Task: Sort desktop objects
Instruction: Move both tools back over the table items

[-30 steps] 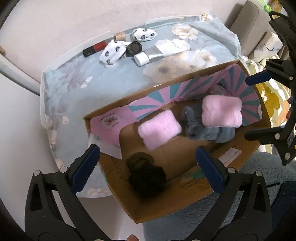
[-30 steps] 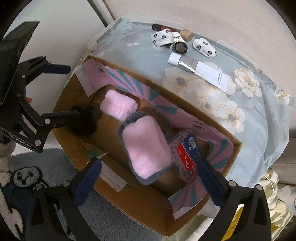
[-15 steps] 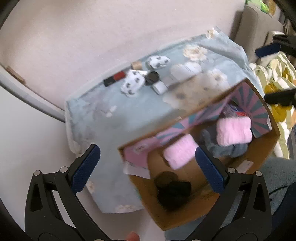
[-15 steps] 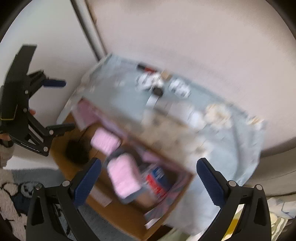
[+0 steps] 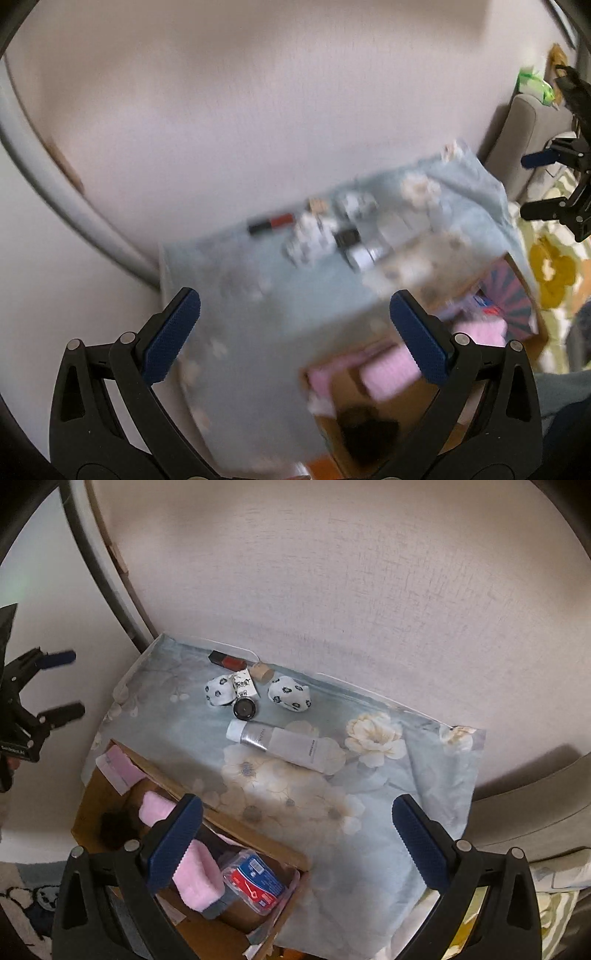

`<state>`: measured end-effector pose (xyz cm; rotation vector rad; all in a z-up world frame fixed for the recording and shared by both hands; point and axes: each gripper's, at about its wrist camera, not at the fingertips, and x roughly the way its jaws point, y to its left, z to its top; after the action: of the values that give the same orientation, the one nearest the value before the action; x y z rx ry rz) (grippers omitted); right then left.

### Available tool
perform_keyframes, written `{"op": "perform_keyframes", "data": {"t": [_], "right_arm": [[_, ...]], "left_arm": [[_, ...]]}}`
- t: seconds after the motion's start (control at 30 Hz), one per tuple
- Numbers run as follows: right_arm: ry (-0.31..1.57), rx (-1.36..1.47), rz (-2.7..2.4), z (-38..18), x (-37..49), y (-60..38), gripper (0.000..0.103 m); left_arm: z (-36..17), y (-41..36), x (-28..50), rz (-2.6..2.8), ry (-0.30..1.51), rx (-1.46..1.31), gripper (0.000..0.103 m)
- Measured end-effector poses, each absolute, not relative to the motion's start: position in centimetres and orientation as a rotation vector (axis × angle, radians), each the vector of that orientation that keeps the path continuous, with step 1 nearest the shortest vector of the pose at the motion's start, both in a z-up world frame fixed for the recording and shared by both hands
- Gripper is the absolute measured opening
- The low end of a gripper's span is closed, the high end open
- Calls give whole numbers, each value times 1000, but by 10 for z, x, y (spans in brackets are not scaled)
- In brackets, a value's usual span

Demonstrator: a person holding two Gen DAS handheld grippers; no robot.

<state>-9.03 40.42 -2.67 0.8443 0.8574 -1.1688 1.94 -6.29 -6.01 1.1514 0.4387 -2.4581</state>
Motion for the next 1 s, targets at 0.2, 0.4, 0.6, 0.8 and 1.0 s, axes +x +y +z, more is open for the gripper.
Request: {"op": "perform_keyframes", "data": {"t": [0.2,0.4,0.6,0.8,1.0], "right_arm": [[819,884,-1147,-34,-93,375,102],[775,961,-1130,-60,-83,334,102],[771,1048,-1128,-113,-70,288,102],[768,1107,-1110,-164,-56,253,102],[743,1161,-1142,-190,-56,239,102]], "left_arm": [[-64,-77,-18,-2457,444,1278,103],[-95,-95,-60,-2485,426,1309,103],[-152,-115,-96,-2507,496,1351,100],[-197,-121,-122,-2484,442,1404,92],[-213,-111,-131,-2538,402,1413,92]]}}
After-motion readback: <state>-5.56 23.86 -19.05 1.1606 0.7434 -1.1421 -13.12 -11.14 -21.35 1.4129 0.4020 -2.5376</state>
